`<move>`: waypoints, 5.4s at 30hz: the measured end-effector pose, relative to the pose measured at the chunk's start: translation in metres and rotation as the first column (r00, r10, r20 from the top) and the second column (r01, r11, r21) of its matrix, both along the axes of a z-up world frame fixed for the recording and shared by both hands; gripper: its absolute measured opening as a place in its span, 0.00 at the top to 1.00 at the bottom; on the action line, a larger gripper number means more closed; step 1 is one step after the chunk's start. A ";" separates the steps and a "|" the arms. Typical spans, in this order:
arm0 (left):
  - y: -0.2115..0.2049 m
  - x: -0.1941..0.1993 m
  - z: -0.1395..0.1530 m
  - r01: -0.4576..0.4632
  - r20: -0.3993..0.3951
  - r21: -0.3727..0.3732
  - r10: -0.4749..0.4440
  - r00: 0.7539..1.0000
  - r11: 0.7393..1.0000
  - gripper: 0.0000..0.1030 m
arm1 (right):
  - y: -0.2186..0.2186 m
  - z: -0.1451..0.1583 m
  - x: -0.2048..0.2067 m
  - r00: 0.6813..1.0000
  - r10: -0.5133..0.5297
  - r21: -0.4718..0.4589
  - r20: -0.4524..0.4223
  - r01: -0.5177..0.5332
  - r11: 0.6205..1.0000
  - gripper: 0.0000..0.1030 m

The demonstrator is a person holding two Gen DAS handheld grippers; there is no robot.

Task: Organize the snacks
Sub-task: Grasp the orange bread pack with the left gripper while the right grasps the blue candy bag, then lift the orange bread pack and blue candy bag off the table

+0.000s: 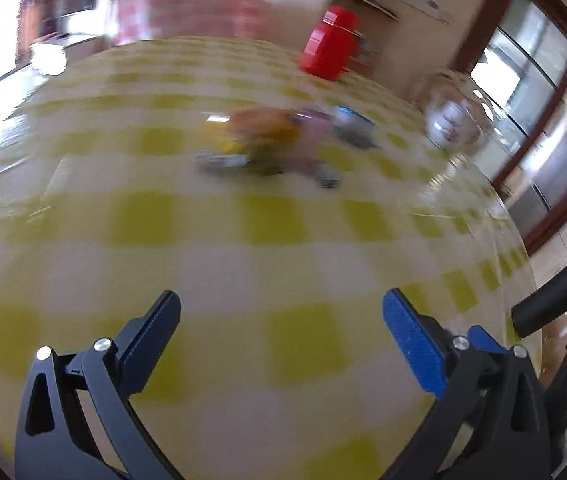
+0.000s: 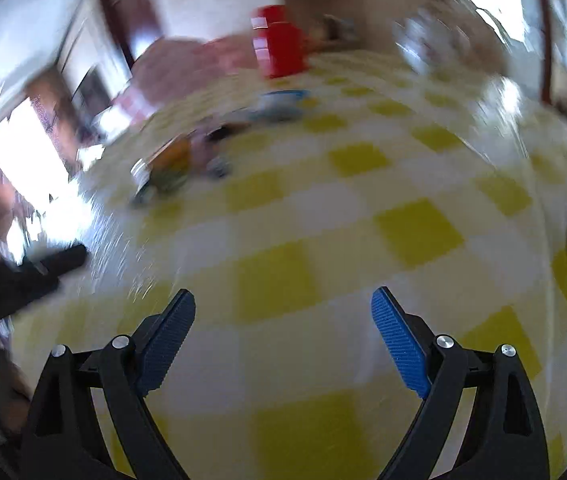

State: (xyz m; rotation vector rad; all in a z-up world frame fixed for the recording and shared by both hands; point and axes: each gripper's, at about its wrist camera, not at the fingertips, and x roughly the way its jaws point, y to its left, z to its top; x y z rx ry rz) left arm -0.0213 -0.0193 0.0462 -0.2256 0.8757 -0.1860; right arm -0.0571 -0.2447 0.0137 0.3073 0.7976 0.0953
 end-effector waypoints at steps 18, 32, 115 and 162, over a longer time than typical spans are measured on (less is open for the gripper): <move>0.087 0.191 0.007 -0.411 0.076 -0.205 0.434 0.898 0.888 0.02 | -0.066 -0.022 0.185 0.989 -0.139 0.217 -0.057 0.148 0.965 0.14; 0.139 0.223 -0.024 -0.476 -0.016 -0.245 0.488 0.873 0.845 0.02 | -0.013 -0.019 0.298 0.993 -0.083 0.197 -0.081 0.098 0.975 0.14; 0.036 0.239 -0.019 0.196 0.039 0.067 -0.199 0.979 0.978 0.53 | 0.000 0.008 0.207 0.999 -0.029 -0.085 0.021 0.030 0.996 0.52; 0.000 -0.072 0.017 0.225 0.226 0.133 -0.250 0.942 0.965 0.53 | 0.020 0.016 -0.046 0.991 0.091 -0.044 0.100 -0.087 0.995 0.52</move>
